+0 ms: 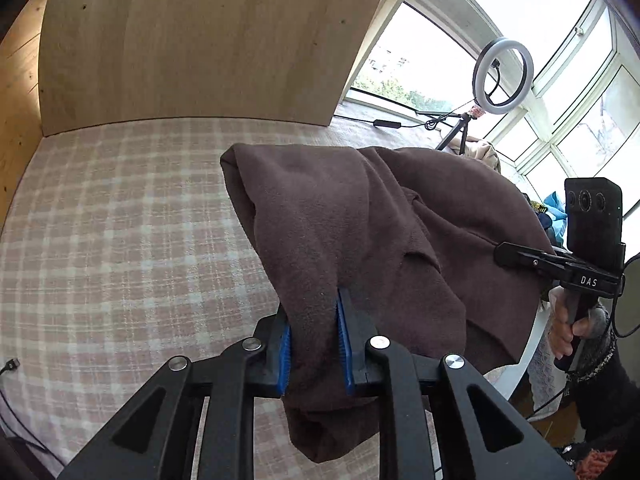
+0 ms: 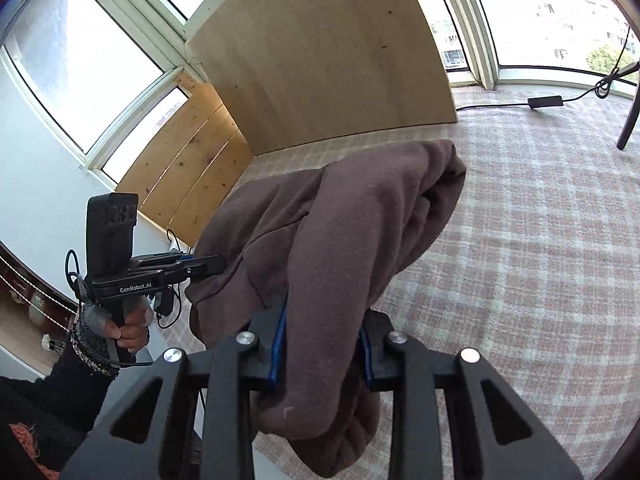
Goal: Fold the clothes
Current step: 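Lift the bundle with both grippers and carry it toward the wooden board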
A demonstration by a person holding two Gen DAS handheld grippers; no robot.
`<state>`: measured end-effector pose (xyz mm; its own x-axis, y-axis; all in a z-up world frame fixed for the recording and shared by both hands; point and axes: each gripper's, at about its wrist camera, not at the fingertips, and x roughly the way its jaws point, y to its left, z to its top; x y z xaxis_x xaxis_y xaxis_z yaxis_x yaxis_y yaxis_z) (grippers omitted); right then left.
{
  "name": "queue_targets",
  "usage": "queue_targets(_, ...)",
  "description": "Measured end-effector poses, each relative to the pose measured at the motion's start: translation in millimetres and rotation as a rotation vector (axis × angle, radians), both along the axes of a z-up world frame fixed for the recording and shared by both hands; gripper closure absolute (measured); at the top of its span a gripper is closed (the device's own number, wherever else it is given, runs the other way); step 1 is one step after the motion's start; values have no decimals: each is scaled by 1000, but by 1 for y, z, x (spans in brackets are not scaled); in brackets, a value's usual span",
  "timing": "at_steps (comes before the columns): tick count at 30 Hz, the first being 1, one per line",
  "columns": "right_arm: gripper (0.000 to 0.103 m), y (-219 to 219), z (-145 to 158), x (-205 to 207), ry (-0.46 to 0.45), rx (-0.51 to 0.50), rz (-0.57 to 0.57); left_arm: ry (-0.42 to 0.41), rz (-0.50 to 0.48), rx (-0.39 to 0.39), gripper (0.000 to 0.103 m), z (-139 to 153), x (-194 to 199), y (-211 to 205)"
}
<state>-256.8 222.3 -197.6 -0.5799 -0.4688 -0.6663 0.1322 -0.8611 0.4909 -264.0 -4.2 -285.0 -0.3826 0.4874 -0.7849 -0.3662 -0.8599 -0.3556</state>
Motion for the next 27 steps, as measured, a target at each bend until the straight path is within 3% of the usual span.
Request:
queue_targets(6,76,-78,-13,-109,3,19,46,66,89,-139,85,20,-61,-92)
queue_targets(11,76,-133,-44,-178,-28,44,67,37,152,-216,85,4,-108,-146)
queue_targets(19,76,-173,-90,-247,-87,60,67,0,180,-250,85,-30,-162,-184)
queue_targets(24,76,-185,-110,-269,-95,88,56,-11,195,-321,85,-54,-187,-196)
queue_targets(27,72,-183,-121,-272,-120,124,46,-37,207,-386,78,-72,-196,-199)
